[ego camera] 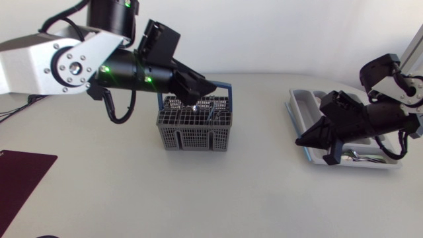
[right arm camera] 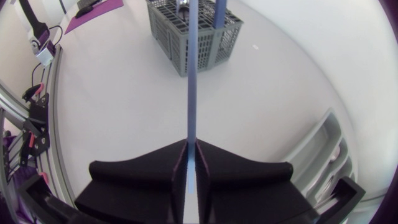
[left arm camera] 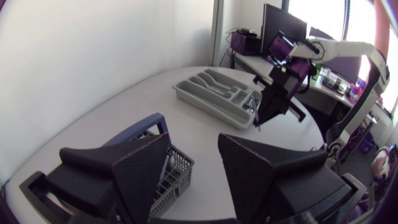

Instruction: Transfer all utensils from the basket to the drawer tray.

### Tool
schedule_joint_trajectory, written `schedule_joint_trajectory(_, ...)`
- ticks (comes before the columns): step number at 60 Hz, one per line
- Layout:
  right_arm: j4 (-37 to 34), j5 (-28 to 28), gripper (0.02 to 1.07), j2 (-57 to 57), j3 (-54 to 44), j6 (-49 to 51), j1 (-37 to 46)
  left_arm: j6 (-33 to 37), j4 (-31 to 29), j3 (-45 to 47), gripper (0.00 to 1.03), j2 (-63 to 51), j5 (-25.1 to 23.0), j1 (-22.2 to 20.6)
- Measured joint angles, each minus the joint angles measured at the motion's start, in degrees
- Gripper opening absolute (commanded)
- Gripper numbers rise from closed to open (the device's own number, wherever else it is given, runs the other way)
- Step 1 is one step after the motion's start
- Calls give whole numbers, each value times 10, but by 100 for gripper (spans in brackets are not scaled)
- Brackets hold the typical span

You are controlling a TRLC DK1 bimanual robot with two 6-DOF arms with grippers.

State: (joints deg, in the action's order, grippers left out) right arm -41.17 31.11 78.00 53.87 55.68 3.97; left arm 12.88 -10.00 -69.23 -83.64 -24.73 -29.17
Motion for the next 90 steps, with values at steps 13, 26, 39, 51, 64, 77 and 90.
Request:
schedule_joint_trajectory(13, -13, 2, 8, 120, 90, -21, 87, 62, 0, 18, 57, -22, 47, -22)
schedule_joint_trajectory(26, -1, 1, 9, 220, 175, -111, 136, 110, 25, 32, 57, -50, 86, -28)
schedule_joint_trajectory(39, 24, -17, 10, 311, 243, -215, 153, 127, 56, 45, 57, -70, 110, -30)
schedule_joint_trajectory(51, 43, -49, 13, 378, 274, -285, 151, 130, 59, 45, 57, -95, 133, -36)
schedule_joint_trajectory(64, 68, -66, 39, 398, 275, -311, 143, 142, 123, 54, 57, -103, 171, -37)
schedule_joint_trajectory(77, 82, -74, 70, 398, 269, -313, 137, 142, 156, 58, 56, -133, 182, -37)
schedule_joint_trajectory(90, 94, -87, 77, 388, 240, -314, 127, 141, 173, 58, 49, -146, 182, -40)
